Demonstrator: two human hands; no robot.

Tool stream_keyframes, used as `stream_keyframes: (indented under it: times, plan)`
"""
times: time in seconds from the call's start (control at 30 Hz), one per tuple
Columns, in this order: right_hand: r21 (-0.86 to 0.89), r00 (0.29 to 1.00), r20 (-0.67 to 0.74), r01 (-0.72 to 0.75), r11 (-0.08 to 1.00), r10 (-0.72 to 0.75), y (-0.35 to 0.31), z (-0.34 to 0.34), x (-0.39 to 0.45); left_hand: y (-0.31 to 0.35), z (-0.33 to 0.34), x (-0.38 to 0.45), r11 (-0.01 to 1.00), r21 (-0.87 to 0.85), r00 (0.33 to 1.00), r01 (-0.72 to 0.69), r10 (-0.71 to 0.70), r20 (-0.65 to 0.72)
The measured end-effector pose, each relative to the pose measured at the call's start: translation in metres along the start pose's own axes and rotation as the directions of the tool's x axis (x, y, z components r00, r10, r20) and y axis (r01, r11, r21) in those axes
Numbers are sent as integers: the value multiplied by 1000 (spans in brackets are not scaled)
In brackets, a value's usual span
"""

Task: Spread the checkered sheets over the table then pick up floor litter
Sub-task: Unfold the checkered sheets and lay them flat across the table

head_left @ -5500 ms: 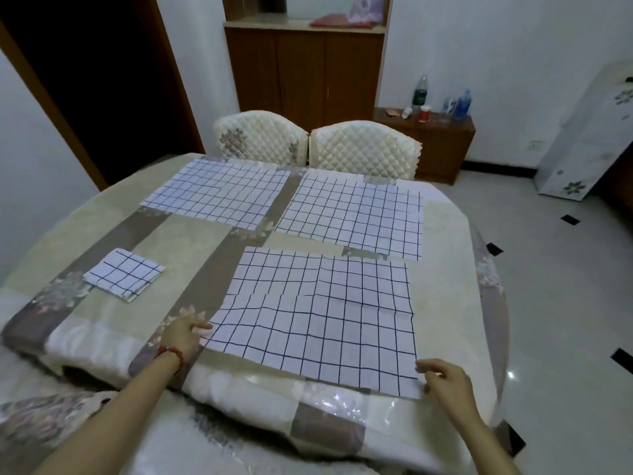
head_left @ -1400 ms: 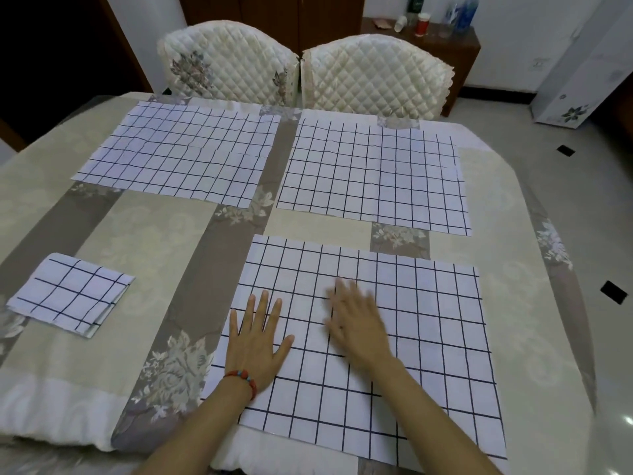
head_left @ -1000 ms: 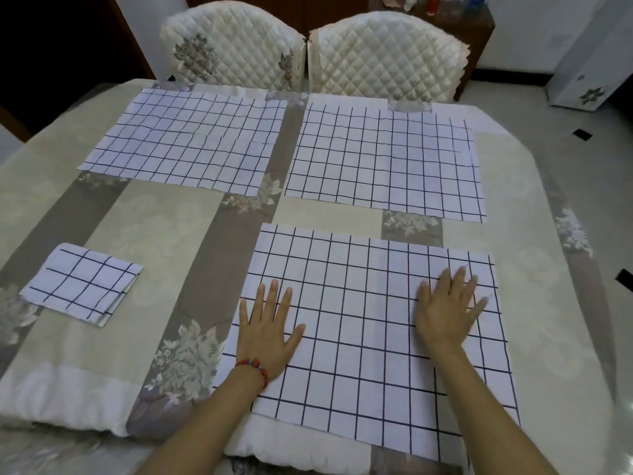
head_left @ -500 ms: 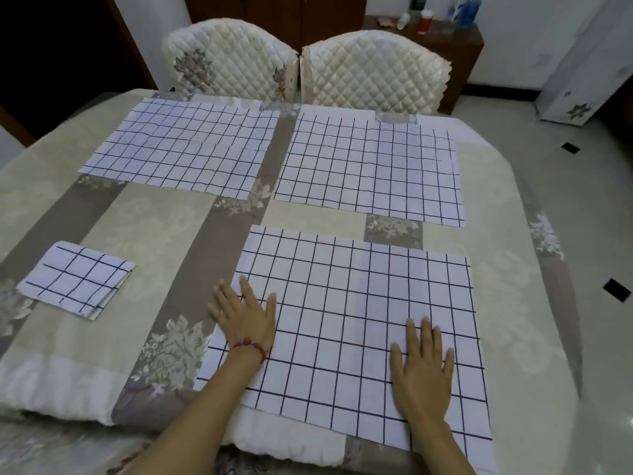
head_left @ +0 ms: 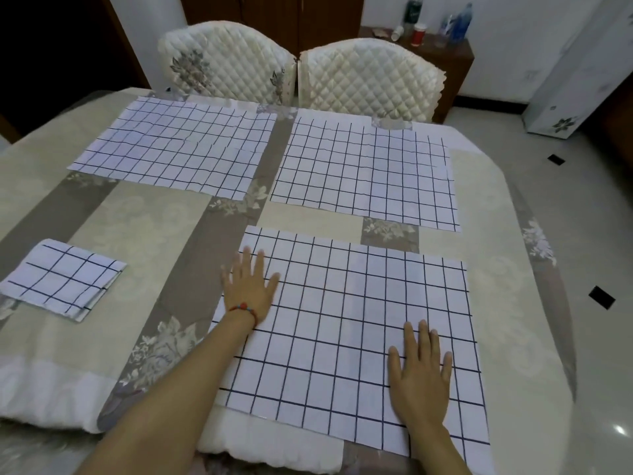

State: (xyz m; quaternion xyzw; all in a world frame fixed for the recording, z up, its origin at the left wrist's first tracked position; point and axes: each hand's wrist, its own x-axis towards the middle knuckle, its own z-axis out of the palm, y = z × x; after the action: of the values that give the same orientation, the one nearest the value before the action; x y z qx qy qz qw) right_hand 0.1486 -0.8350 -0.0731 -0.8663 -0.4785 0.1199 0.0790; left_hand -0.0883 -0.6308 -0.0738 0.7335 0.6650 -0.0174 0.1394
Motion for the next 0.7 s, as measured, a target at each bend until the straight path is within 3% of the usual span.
stream_keyframes:
  times: [0.07,0.13,0.17,0.23,0.3,0.33,0.43,0.5,0.57,0.7]
  plan:
    - [-1,1000,4,-12,1000,12,-1,0,0,-11,-2,-8,999,-8,999,32,-32,-17]
    - [2,999,7,-32,999,32,-3,-1,0,-9,3,-23,989,31,989,-146,146,-25]
    - [5,999,10,-38,999,38,-4,-2,-1,-7,6,-33,958,34,958,-286,286,-4]
    - [2,999,21,-41,999,41,-8,-5,-3,-7,12,-52,829,45,828,-557,550,110]
    - [-11,998,38,-41,999,41,-11,-9,-4,-21,14,-63,727,65,721,-684,658,218]
    - [-27,998,48,-47,999,48,-12,-12,-5,-33,12,-64,718,72,710,-692,660,247]
    - [-40,991,-33,-131,991,130,-35,-17,-8,-83,-6,-48,809,41,793,-587,564,231]
    - [50,977,-137,-160,986,166,-74,-20,-9,-118,-25,-31,871,0,858,-491,484,176]
    - [124,982,-165,-68,990,89,-126,-17,-10,-154,-44,-13,891,16,887,-453,449,109]
    - [162,987,-71,154,975,-144,-244,11,-18,-227,-76,15,943,-40,944,-330,329,-33]
